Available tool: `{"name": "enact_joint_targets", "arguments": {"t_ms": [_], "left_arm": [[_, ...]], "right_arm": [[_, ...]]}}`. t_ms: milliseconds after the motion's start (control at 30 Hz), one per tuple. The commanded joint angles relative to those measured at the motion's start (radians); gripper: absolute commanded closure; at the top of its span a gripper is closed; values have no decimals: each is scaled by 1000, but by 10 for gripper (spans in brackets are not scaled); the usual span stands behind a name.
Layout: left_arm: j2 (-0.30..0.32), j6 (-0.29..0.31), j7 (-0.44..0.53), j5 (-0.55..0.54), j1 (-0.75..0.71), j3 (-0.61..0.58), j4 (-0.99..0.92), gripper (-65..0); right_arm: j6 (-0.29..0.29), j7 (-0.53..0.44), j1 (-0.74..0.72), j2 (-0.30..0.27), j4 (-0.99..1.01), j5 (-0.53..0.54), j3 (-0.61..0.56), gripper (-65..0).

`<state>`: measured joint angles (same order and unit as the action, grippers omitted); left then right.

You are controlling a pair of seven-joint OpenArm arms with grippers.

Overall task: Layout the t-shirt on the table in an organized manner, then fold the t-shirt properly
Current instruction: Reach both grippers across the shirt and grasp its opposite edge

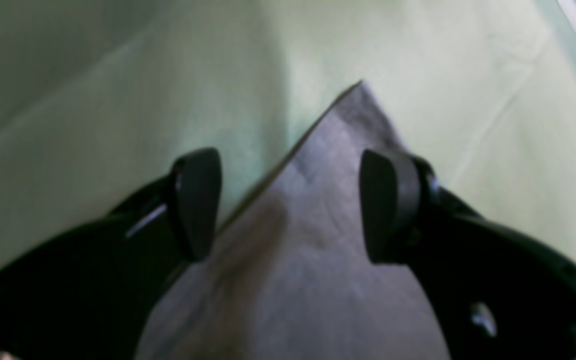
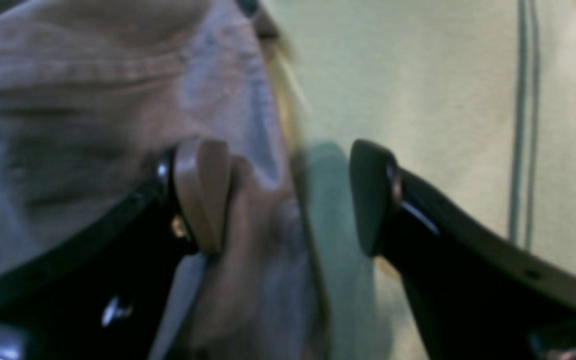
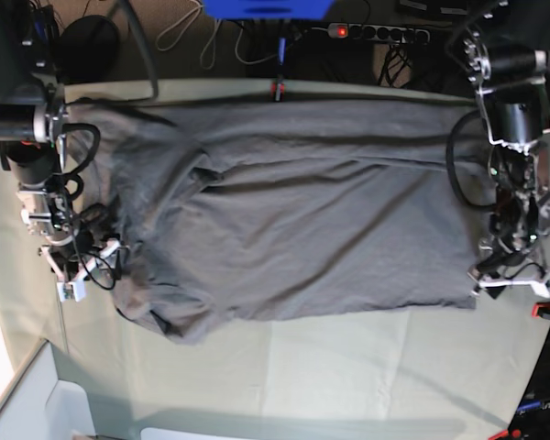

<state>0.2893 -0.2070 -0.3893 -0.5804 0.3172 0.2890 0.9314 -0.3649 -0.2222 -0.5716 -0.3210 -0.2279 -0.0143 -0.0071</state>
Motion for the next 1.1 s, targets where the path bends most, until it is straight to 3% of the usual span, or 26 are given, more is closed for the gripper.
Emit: {"name": "enact_joint_targets", "arguments": {"t_ms": [0,167,300,467,600,800,967,1067], "left_arm": [[20,5,37,0,30,-17,-10,-420],[21,5,117,0,75,-58,-160,-420],[21,5,137,24,106,-60,-229,-420],[8,5,138,156,165,-57,-294,-420],[-14,8,140,184,190,-58,-331,-420],[-19,140,140,184,205,-58,-361,-420],[-19,140,238,185,205,-58,-435,-417],[-19,146,277,185,205,-67,-486,-394]], "right_arm": [[14,-19,-28,-17,-6,14,3,-389],[11,-9,-28,3,-5,14,0,-385],[-62,-7,-11,12,-3,14,0,-378],[-78,-7,-3,30,-3,14,0,-269],[-78,-7,-1,30,-3,14,0,-182],[-76,-7,2,30,-3,14,0,-162],[-76,-7,19,30,-3,14,0,-160],[-76,-7,22,30,-3,14,0,-105]]}}
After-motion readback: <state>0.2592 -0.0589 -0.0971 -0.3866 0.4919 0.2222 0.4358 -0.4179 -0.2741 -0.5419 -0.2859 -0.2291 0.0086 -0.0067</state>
